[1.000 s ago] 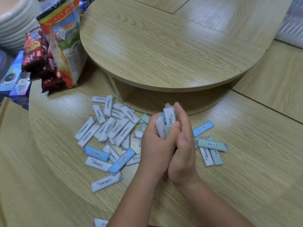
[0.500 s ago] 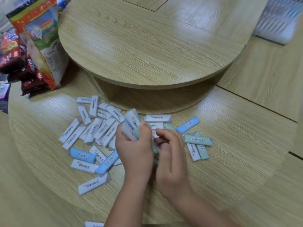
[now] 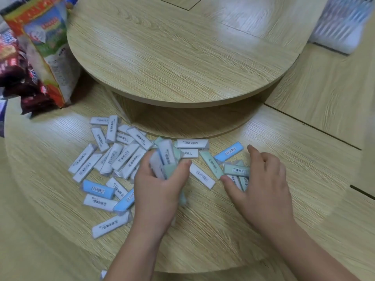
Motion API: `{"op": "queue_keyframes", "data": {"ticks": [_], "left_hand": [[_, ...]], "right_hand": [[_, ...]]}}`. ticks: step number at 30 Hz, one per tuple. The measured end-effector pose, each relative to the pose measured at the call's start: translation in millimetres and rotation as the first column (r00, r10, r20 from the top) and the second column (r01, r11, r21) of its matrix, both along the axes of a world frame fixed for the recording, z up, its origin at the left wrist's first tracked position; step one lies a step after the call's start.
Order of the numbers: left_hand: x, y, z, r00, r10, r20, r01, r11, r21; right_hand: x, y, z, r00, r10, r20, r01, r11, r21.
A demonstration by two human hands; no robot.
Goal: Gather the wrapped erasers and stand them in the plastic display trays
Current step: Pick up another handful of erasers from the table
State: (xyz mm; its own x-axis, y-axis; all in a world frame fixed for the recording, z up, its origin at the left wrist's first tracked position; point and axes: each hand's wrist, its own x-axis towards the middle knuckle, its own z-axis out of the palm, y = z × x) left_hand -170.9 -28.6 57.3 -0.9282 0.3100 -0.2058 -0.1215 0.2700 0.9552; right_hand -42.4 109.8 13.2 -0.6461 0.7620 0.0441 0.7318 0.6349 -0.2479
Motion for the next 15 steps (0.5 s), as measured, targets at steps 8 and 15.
{"op": "queue_keyframes", "data": {"ticks": [8,15], "left_hand": [[6,-18,-9,0.991,0.037,0.125,-0.029,0.998,-0.059],[3,-22,-10,0.99,-0.081,0.115,0.091,0.992,-0.082]], "right_hand": [[-4,3,-16,0.993,0.071,0.091,-0.082,0.989,0.123],[-13,-1,-8,0.96,0.148,0.236,-0.2,0.956,0.214]]}}
